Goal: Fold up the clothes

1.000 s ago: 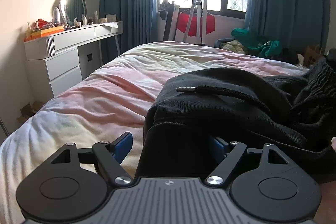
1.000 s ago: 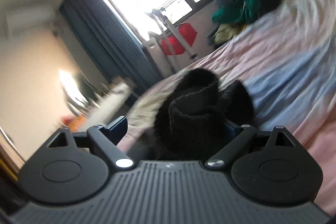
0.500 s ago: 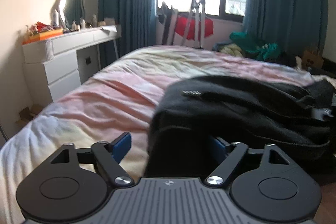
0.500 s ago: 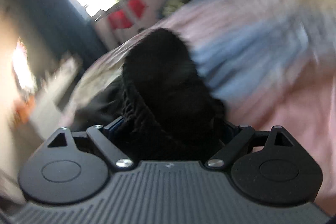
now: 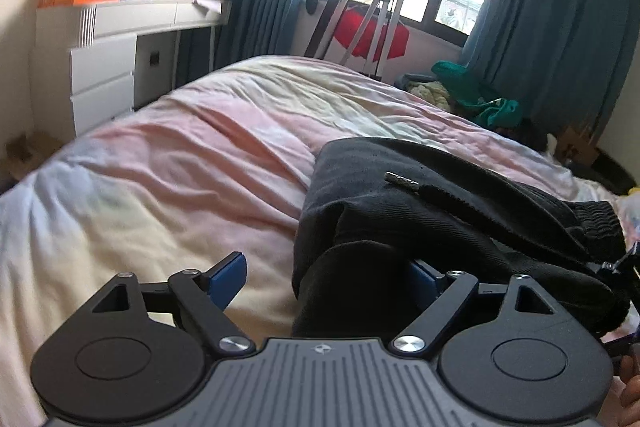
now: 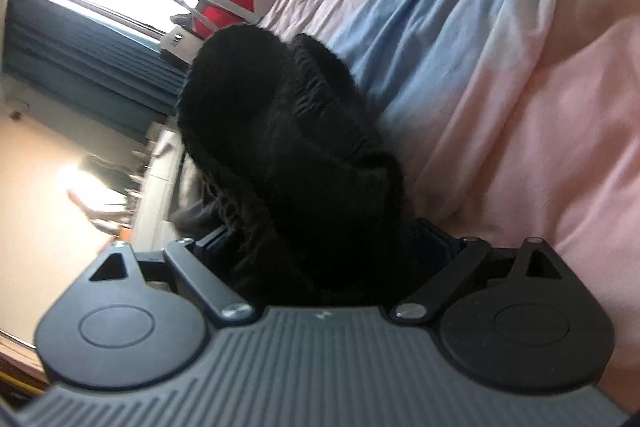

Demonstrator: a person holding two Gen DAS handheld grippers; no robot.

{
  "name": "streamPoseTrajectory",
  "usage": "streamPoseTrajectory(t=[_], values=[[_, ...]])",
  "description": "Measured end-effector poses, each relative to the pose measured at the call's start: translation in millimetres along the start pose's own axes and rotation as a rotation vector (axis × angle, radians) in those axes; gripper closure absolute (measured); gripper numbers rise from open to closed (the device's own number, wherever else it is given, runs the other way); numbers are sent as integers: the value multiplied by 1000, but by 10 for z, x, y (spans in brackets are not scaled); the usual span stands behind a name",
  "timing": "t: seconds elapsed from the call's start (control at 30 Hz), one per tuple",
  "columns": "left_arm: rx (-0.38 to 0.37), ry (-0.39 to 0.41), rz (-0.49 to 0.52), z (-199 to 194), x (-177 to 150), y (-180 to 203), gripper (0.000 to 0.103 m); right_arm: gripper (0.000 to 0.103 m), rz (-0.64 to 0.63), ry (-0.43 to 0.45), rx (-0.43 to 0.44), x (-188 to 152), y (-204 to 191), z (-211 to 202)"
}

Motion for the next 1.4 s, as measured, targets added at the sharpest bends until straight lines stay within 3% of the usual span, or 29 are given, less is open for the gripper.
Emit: streamPoseTrajectory(t=[0.17, 0.2, 0.33, 0.43, 0.5, 0.6, 0.7, 0.83, 1.03, 1.2, 1.4], values=[[-10, -18, -74, 33, -12, -91, 18, 8, 3, 1, 186, -9, -262, -198], [-15, -21, -77, 42, -15, -95, 18, 9, -5, 0, 177, -12, -267, -187], [-23, -26, -49, 48, 0, -35, 18, 9, -22, -24, 0, -30, -81, 7], [-41, -16, -32, -34, 55, -2, 21, 11, -60, -19, -58, -75, -51, 80], [-71, 32, -49, -181, 138, -19, 19, 22, -126, -6, -101, -127, -98, 103], [-149, 109, -69, -410, 337, -78, 4, 37, -118, 8, -102, -134, -124, 73], [-186, 102, -110, -360, 540, -165, 1, 48, -123, 29, -79, -120, -147, -26], [-222, -13, -221, 81, 678, -331, 1, 51, -157, 63, -61, -116, -201, -84], [-269, -222, -349, 873, 501, -496, 5, 52, -179, 99, 40, -76, -337, -168], [-400, -246, -545, 1088, 291, -602, 11, 52, -183, 109, 36, -57, -345, -82], [-442, -270, -590, 1155, 233, -650, 12, 52, -205, 126, 26, -63, -379, -17]])
Point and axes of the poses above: each gripper's, at about its wrist camera, not at the fingertips, and z roughly the way its jaws point, y to its right, x to its top, the point moved 5 cm from there along z, roughly the way its jaws point, and after that the axes turned 9 degrees about z, right-handed, at the moved point
